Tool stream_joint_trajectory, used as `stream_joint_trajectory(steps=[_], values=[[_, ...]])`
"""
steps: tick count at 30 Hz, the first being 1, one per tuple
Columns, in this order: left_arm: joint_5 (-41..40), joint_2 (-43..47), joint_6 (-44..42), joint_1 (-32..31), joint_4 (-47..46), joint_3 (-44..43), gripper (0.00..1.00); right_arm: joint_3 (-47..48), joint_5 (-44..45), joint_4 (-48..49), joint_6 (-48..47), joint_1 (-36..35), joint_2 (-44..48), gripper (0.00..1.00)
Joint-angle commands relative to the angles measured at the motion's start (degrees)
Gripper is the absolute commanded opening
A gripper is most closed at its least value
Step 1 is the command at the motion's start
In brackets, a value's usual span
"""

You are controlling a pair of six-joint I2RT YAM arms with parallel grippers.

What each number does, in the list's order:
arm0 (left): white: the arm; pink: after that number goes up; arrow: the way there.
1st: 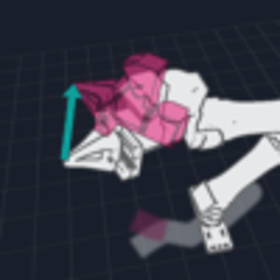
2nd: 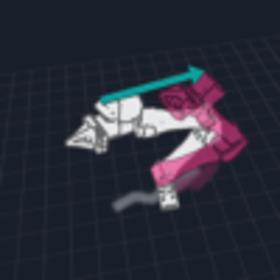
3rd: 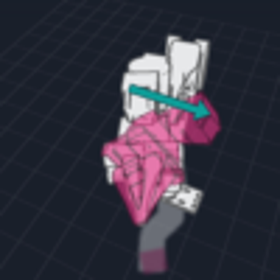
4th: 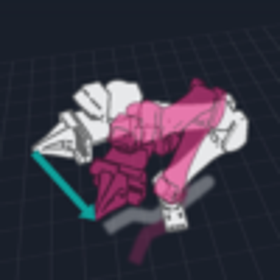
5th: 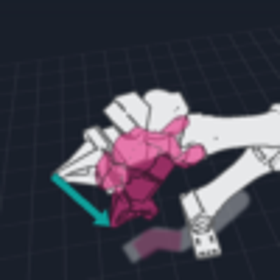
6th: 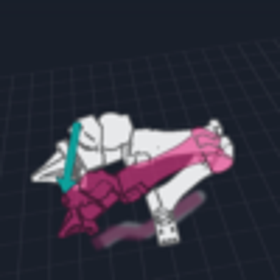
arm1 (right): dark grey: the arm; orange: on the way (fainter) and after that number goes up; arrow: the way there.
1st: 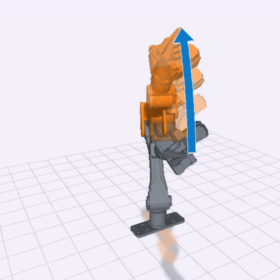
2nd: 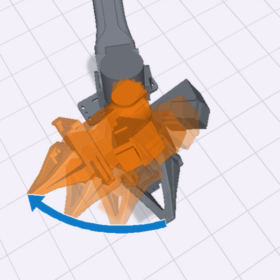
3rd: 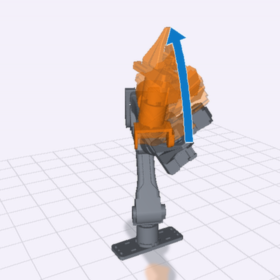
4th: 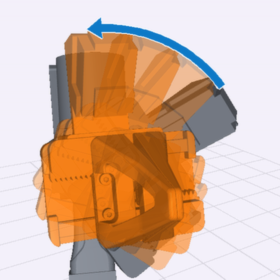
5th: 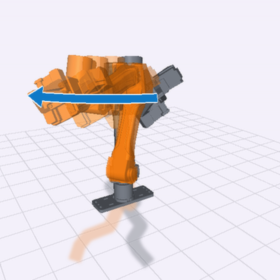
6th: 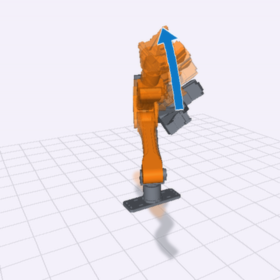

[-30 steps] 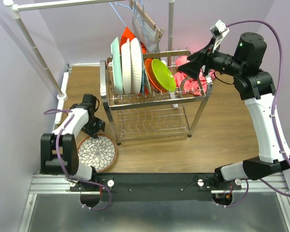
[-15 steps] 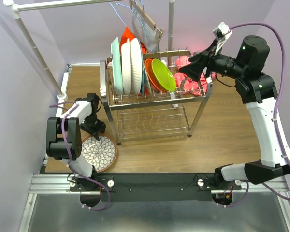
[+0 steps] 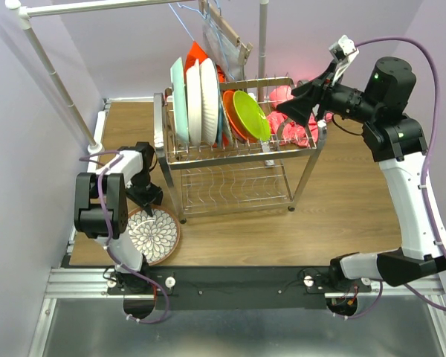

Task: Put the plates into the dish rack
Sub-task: Grab a plate with the left arm

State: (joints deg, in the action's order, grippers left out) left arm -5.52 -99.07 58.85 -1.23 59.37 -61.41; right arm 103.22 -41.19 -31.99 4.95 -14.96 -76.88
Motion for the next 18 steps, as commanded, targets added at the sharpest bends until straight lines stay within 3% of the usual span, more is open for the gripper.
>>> stream_joint_trajectory(steps=[1, 4, 6, 10, 12, 18], values=[[-2.39, -2.8, -1.89, 0.27, -0.84, 0.85, 0.47, -0.74, 1.11, 1.84, 0.67, 0.46, 1.3, 0.82], [-2.48, -3.15, -2.77, 0.18, -0.49, 0.5, 0.44, -0.65, 1.11, 1.93, 0.85, 0.46, 1.3, 0.82], [-2.57, -3.5, -3.04, 0.18, -0.05, 0.5, 0.28, -0.74, 1.2, 2.19, 0.94, 0.55, 1.3, 0.82], [-1.34, -4.47, -4.09, 0.18, -0.49, -0.38, 0.17, -1.0, 1.2, 2.81, 1.64, 0.55, 1.38, 0.82], [0.15, -4.73, -4.97, 0.18, -0.93, -0.99, 0.0, -0.83, 1.2, 2.9, 1.55, 0.55, 1.47, 0.82], [-2.47, -4.38, -4.8, 0.18, 4.41, -9.77, 0.0, -0.83, 1.55, 2.9, 1.38, 0.63, 1.65, 0.82]])
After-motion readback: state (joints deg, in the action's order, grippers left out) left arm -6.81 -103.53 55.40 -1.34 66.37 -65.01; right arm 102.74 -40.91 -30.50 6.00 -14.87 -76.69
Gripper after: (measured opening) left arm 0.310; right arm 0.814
